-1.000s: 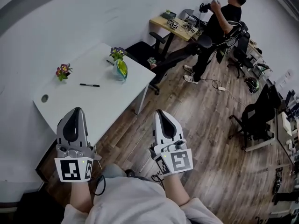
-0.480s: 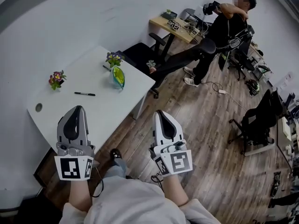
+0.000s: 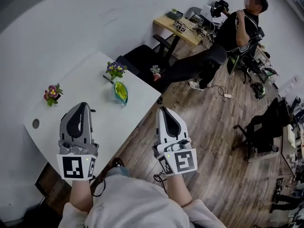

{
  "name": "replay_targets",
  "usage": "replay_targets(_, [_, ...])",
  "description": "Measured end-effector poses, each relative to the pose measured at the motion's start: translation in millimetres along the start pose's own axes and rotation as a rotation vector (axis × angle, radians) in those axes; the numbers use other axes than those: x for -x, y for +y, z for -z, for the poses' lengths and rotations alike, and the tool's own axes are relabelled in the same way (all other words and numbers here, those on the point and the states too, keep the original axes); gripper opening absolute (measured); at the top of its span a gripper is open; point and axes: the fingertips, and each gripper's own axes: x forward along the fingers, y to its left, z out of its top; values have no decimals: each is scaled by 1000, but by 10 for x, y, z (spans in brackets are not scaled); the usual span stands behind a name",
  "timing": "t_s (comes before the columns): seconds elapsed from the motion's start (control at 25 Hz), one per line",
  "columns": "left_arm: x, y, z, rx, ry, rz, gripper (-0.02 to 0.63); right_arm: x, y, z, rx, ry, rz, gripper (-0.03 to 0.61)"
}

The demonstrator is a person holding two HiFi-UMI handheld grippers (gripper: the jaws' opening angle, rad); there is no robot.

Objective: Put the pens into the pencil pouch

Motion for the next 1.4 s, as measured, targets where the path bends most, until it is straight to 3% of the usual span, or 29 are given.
replay_targets(0.36, [-446,332,348,15,25,17,26,-660,-2,184,19,24,-29,32])
replay_targets(0.8, [-767,381,812,38,113,25,26,-1151,-24,517,-9,72,-103,32])
replay_targets(1.24, [-1169,423,1071,-11,166,-102,26,-1908,-208,611,-40,63,-307,32])
replay_targets(1.4, [-1238,308,1318,-20,200,-106,26,-2128,-264,672,-53,69,-390,32])
